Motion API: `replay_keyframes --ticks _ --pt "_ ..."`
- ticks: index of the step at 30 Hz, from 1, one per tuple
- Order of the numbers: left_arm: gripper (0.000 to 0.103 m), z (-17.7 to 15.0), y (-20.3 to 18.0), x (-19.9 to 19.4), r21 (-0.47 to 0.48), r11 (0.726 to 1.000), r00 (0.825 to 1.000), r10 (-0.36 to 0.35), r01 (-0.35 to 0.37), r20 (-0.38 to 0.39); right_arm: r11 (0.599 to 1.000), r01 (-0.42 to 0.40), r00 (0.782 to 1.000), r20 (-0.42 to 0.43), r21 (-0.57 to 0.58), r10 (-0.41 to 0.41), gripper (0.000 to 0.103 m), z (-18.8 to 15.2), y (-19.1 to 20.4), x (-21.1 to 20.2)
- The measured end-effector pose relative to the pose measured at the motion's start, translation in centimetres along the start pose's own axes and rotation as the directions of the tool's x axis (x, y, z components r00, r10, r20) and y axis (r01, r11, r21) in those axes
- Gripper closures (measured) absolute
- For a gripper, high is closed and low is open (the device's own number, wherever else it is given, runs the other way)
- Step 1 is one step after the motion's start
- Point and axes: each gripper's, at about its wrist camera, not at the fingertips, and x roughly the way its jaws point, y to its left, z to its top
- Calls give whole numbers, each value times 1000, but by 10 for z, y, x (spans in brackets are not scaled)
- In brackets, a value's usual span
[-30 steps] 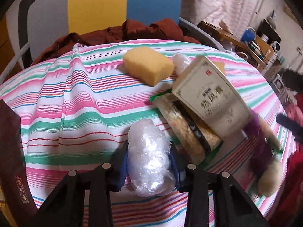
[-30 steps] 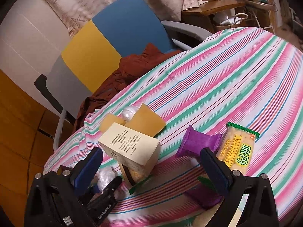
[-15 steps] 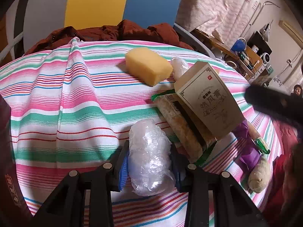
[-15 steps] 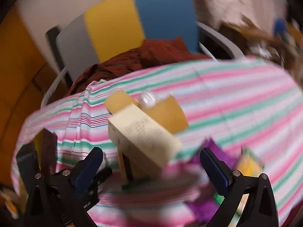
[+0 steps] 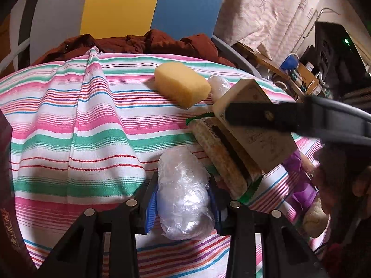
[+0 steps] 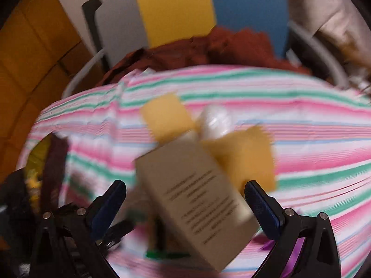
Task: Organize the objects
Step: 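Grasp the beige printed box with the right tool while the left tool holds the bubble wrap, then lower the bubble-wrapped item and the beige box into the gold tray, opening both tools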
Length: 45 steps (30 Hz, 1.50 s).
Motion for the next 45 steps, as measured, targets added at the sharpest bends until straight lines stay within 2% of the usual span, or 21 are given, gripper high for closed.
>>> replay_keyframes --ticks 1,4,9,12,14,17,19,24,33,37,38,41,45 --pt "65 0 1 0 -6 1000 1000 -5 5 1 999 -42 999 -2 -18 42 0 -1 4 -5" --pt "65 1 2 0 -15 1000 1000 -11 11 3 997 -76 997 -3 -30 76 1 -2 8 -8" --pt "65 -1 2 -1 -16 1000 1000 -11 11 12 1000 -21 999 -29 -15 21 9 -4 2 2" --pt "65 -2 1 -1 -11 1000 1000 -7 7 17 1000 10 1000 -12 -13 -10 26 -4 0 2" --pt "65 -2 1 -2 -9 1000 1000 -4 4 17 999 43 999 -11 -31 -43 51 -4 1 2" --pt "66 -1 -2 -1 8 1000 1000 16 -16 13 997 67 998 -8 -48 -67 53 -4 2 1" --pt "68 1 -6 -2 27 999 999 35 -35 3 998 50 999 10 -49 -49 53 -3 3 -3" --pt "68 1 -5 -18 5 998 998 58 -58 -13 999 -6 999 44 -45 8 53 -4 7 -15" --pt "68 -10 10 -113 11 997 992 81 -83 100 996 -81 991 101 -47 86 53 -7 43 -36" --pt "68 -20 40 -161 -32 992 979 124 -121 159 992 -97 989 104 -76 105 52 -12 77 -45" --pt "68 -26 52 -174 -52 988 973 153 -146 175 992 -100 989 103 -81 108 52 -13 87 -47" --pt "68 -36 83 -199 -115 973 956 219 -200 192 987 -123 985 106 -108 135 52 -18 119 -50" --pt "68 -60 129 -229 -225 939 933 305 -261 193 974 -151 980 104 -172 170 52 -23 169 -51"
